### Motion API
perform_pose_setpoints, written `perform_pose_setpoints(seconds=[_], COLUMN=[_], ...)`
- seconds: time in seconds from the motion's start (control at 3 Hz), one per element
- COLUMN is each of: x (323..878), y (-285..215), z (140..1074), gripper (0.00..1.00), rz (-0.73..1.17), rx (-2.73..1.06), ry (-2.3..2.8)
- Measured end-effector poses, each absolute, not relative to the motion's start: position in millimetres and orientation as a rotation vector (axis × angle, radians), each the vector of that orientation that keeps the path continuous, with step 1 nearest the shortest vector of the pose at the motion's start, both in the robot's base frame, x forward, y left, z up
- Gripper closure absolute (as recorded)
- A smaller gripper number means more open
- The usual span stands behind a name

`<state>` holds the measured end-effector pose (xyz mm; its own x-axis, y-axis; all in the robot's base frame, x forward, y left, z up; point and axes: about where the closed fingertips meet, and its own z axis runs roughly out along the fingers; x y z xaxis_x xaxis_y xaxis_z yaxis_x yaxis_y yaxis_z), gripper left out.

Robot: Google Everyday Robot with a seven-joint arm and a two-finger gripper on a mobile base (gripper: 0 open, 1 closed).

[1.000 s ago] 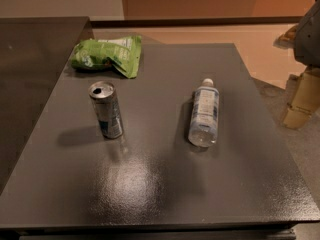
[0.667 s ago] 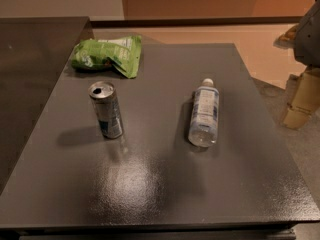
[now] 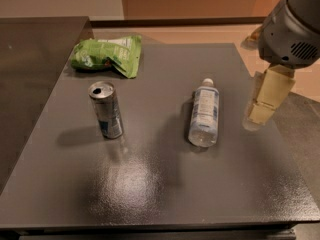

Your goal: Knock redbull can over

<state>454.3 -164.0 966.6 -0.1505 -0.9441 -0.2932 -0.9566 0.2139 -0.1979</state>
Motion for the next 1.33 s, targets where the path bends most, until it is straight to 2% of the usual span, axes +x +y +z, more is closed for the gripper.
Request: perform_pose_setpoints(seconds=[1.33], x=[474.7], y=[2.5], z=[917.3], gripper=[0.0], rz=[0.47], rx=[-1.715], ry=[1.887])
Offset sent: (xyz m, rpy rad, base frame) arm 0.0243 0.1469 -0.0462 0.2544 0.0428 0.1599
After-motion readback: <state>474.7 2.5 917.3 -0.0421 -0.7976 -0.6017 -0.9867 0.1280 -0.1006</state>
